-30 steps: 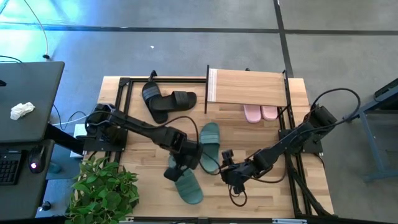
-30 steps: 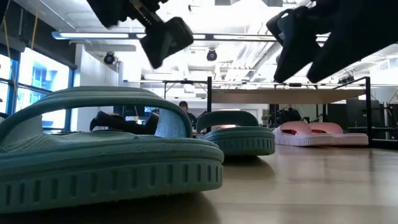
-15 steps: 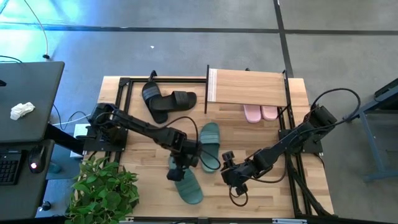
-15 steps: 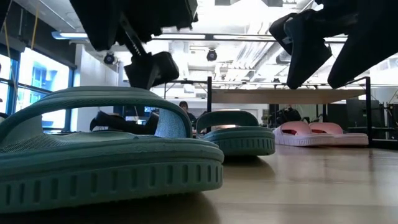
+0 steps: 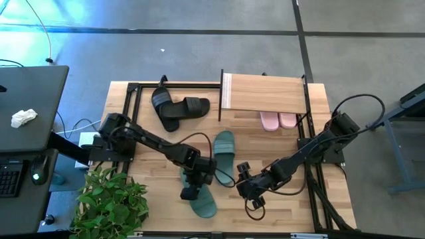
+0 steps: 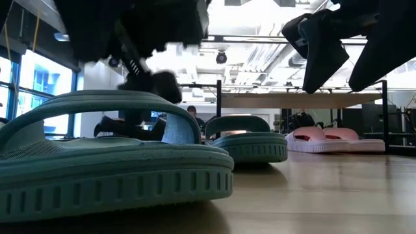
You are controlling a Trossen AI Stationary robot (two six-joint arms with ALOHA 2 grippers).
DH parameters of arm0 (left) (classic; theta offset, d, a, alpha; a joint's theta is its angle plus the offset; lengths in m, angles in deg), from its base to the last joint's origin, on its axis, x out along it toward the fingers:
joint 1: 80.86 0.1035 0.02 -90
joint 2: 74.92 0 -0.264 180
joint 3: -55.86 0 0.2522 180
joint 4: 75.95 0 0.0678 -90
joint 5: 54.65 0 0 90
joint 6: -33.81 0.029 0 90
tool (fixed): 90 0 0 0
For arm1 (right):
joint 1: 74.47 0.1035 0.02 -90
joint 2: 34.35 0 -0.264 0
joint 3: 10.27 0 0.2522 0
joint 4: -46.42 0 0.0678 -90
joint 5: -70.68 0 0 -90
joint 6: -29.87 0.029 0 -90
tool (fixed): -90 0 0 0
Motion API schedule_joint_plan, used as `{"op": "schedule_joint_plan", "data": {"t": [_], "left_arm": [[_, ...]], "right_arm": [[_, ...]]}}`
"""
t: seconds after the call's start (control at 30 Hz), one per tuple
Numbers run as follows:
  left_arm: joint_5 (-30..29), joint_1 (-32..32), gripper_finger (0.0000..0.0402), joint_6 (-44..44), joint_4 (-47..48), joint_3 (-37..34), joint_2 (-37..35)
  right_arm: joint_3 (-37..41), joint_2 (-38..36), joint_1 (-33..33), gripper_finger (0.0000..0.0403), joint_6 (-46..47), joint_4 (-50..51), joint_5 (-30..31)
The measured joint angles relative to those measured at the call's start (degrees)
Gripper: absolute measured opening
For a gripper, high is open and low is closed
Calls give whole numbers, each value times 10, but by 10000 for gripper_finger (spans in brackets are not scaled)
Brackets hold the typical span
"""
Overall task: Pick and place slides into the shelf
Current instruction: Put the left green slides under the shelf
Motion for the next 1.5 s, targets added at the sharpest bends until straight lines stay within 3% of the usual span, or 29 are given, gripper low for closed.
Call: {"op": "schedule_joint_plan", "data": {"t": [0.23,0.37,0.6,0.77,1.1,1.33,1.5], "left_arm": [[5,0,288,-4,-26,0,15],[7,0,260,9,-23,0,15],[6,0,120,9,-23,0,15],[-4,0,15,20,-25,0,15],[-25,1,10,36,7,26,-1],[-75,-6,6,110,188,148,-5],[-159,-18,4,171,307,245,-6]], "right_arm": [[0,0,0,195,-4,-5,0],[0,0,0,195,-4,-3,0],[0,0,0,195,8,15,3],[0,0,0,190,55,96,44],[0,0,0,147,67,150,117],[0,-8,0,131,71,191,190],[0,-32,6,129,98,270,287]]}}
